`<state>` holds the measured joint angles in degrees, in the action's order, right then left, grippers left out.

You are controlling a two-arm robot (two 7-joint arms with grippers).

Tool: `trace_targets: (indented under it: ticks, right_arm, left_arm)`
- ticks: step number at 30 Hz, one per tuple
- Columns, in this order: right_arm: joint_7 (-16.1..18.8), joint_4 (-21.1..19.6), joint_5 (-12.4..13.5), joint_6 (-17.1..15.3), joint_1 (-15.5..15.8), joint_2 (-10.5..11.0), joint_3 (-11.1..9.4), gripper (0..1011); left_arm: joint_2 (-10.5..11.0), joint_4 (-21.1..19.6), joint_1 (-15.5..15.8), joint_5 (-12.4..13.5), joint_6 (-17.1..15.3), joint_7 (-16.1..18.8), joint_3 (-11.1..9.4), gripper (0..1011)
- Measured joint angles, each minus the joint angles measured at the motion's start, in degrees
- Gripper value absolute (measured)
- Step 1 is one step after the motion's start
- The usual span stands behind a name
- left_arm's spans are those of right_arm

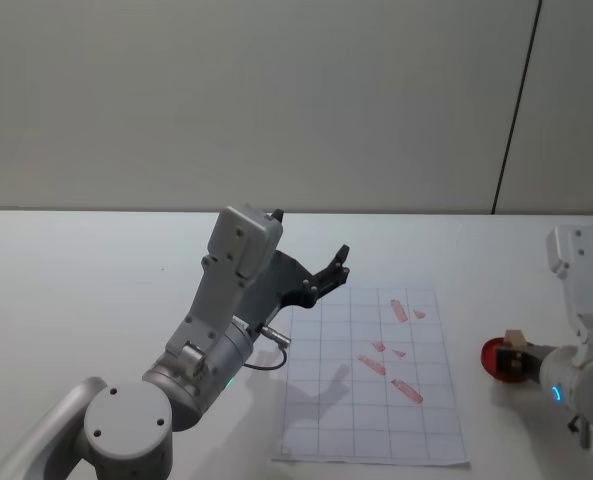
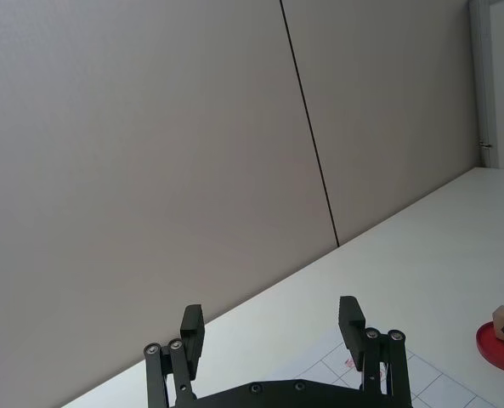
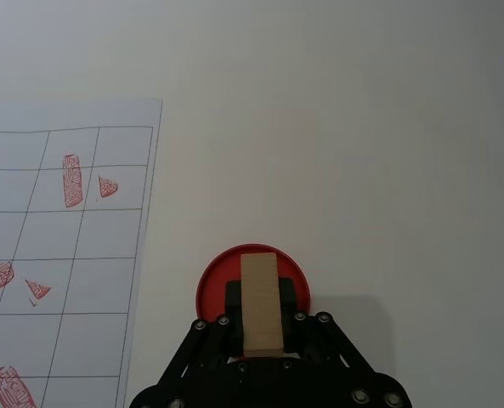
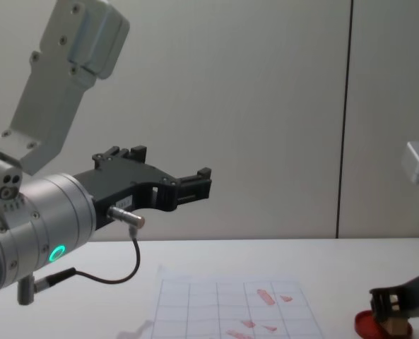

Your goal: Use the one hand to pick up the stamp and affix it onto the A4 paper.

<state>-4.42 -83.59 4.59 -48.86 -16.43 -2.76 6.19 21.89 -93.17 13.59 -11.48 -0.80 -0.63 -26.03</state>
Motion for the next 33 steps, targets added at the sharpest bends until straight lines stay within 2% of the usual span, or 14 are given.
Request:
trace_targets:
  ticks: [24, 33]
  right_arm:
    - [-0.78, 2.07, -0.73, -1.69, -1.27, -0.98, -0.89, 221]
    - [0.53, 1.43, -1.53, 0.83, -0.53, -1.00, -0.96, 221]
  left_arm:
    - [0.00, 0.00, 0.00, 0.00, 0.00, 0.00, 0.00, 1002]
    - [0.00, 0.00, 0.00, 0.00, 0.00, 0.00, 0.00, 1002]
